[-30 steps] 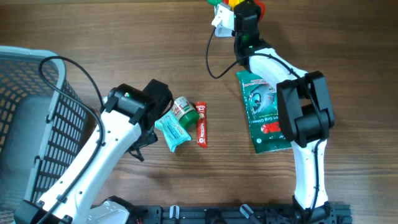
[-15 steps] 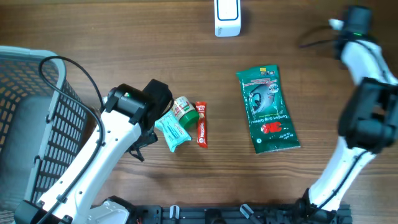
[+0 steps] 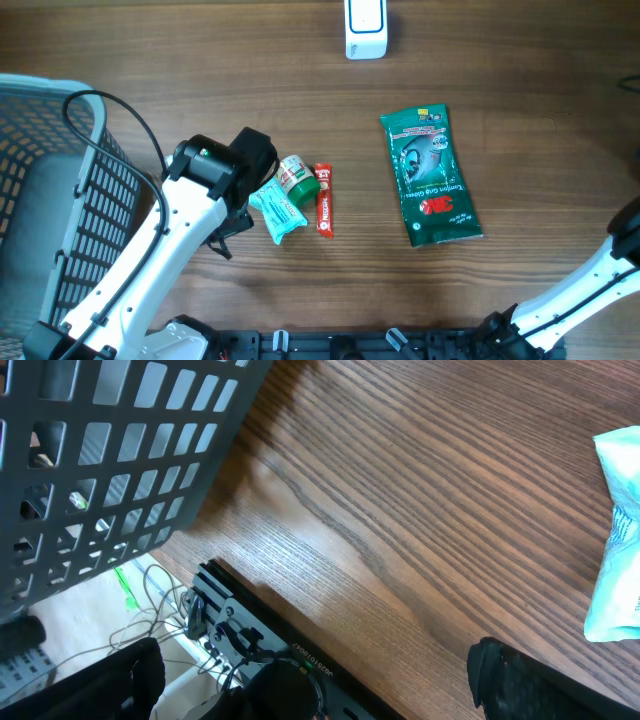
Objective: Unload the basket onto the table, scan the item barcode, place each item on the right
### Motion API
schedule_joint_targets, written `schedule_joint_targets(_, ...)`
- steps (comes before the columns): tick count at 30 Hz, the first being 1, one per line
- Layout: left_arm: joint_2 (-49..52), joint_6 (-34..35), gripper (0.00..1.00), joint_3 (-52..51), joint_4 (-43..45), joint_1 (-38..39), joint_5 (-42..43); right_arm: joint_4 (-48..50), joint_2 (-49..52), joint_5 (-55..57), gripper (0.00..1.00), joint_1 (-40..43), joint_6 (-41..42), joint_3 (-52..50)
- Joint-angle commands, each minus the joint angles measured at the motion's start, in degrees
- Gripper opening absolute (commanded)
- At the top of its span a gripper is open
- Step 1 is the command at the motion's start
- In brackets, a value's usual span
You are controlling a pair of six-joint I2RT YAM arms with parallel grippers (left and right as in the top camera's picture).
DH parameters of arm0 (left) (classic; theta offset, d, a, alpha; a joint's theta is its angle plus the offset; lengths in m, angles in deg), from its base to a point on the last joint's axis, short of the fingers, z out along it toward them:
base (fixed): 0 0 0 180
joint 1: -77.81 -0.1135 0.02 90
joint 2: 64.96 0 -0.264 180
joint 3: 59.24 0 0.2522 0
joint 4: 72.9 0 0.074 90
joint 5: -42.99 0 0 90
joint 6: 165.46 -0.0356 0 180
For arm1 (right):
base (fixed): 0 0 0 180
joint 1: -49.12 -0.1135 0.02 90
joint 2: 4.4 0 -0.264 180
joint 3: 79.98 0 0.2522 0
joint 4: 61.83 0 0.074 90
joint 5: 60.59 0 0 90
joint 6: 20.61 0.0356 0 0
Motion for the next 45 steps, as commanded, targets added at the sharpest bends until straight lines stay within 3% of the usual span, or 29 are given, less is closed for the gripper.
schedule_joint_targets(1,-0.6,1.0,1.00,0.0,0.0,-0.2,-0.7,-1.1,-2.3,-8.5,1.00,-0.5,8.9,-0.2)
schedule_joint_targets(7,-0.6,1.0,1.00,0.0,0.0,-0.2,-0.8,-2.9,-17.0,-24.1,1.00,-5.2,20.6,-0.2)
schedule_joint_targets(11,-0.6,1.0,1.00,0.0,0.0,-0.2,-0.8,-7.3,-26.3,-33.3,1.00,-12.9,21.3,-0.2)
schedule_joint_targets(18,-0.6,1.0,1.00,0.0,0.0,-0.2,-0.8,-21.7,-26.7,-28.4,1.00,-42.2,22.4,-2.7)
schedule_joint_targets(22,-0.6,1.0,1.00,0.0,0.0,-0.2,-0.8,-19.8,-24.2,-20.8,1.00,-56.1,24.0,-11.8)
schedule_joint_targets(25,-0.6,1.0,1.00,0.0,0.0,-0.2,-0.8,-15.8,-23.1,-11.3,1.00,-62.1,25.3,-19.0)
schedule_joint_targets(32,-0.6,1.0,1.00,0.0,0.0,-0.2,-0.8,-4.8,-20.7,-8.4,0.99,-65.0,24.8,-29.5)
schedule_joint_targets(39,-0.6,1.0,1.00,0.0,0.0,-0.2,-0.8,-3.2,-16.6,-10.3,0.96,-67.0,23.5,-31.6)
schedule_joint_targets(45,-0.6,1.0,1.00,0.0,0.0,-0.2,-0.8,-2.8,-12.3,-10.2,0.63,-67.2,25.2,-33.2)
